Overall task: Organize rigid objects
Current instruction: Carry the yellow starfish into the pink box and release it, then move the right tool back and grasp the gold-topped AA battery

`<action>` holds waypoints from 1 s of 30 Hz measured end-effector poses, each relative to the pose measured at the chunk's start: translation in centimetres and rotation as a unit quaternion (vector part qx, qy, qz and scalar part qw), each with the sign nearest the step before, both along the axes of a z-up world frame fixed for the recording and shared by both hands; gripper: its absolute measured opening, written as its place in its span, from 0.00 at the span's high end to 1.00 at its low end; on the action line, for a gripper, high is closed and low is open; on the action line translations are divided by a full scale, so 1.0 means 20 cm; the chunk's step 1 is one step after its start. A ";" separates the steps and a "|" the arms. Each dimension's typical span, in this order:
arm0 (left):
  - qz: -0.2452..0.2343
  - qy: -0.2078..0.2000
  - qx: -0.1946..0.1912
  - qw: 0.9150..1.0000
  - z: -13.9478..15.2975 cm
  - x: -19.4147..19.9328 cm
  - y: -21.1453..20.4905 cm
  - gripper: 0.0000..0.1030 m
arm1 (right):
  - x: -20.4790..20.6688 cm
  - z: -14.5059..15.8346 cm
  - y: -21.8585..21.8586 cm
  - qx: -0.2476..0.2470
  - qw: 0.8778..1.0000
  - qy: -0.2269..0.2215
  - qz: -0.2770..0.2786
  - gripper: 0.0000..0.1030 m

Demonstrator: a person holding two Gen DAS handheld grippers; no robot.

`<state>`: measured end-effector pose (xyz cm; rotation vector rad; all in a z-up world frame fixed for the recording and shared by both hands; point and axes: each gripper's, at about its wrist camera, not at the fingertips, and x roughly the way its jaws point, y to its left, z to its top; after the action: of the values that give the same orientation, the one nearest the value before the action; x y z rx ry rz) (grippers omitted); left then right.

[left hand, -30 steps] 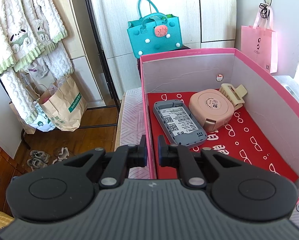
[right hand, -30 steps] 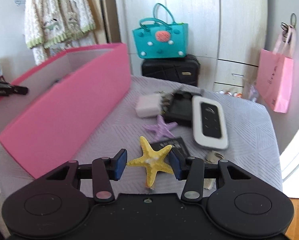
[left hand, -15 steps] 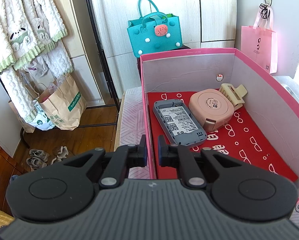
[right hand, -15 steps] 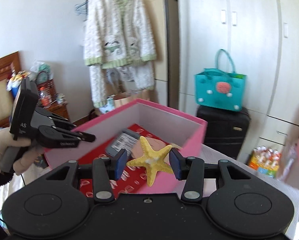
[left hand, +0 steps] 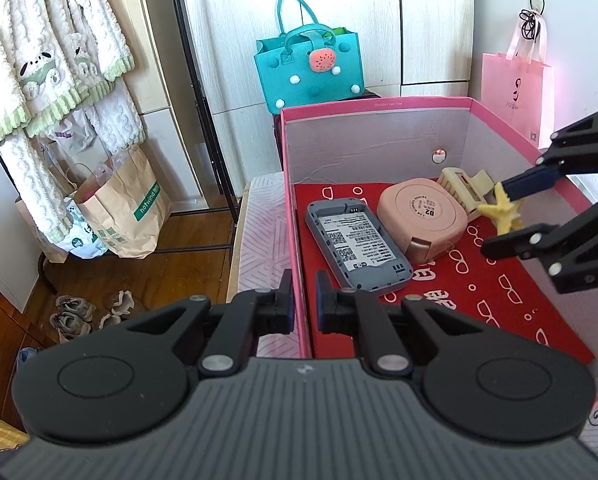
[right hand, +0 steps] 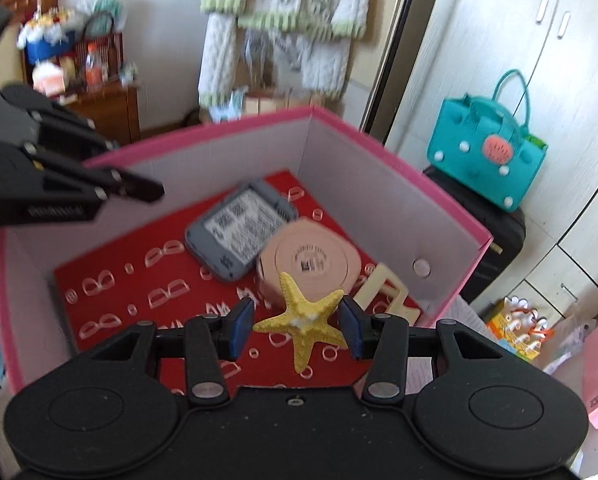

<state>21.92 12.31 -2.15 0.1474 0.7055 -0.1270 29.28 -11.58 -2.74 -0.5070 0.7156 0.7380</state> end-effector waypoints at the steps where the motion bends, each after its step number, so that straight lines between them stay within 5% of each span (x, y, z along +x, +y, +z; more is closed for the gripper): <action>1: 0.001 0.000 0.000 1.000 0.00 0.00 0.01 0.91 | 0.00 0.00 0.01 -0.008 1.000 -0.002 -0.001 0.50; 11: -0.001 0.001 -0.001 1.000 0.01 0.00 0.02 0.91 | 0.04 -0.02 0.07 -0.060 0.998 -0.009 -0.007 0.50; 22: 0.000 0.005 -0.004 1.000 0.02 0.00 0.03 0.91 | -0.02 0.16 -0.24 0.108 0.992 -0.004 -0.067 0.48; 30: 0.001 0.008 -0.008 1.000 0.02 0.00 0.04 0.91 | -0.15 0.21 -0.52 0.146 0.982 0.006 -0.116 0.48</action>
<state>21.99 13.02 -1.79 0.1309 0.7212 -0.1316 26.27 -21.89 1.38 -0.1476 0.6516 0.6140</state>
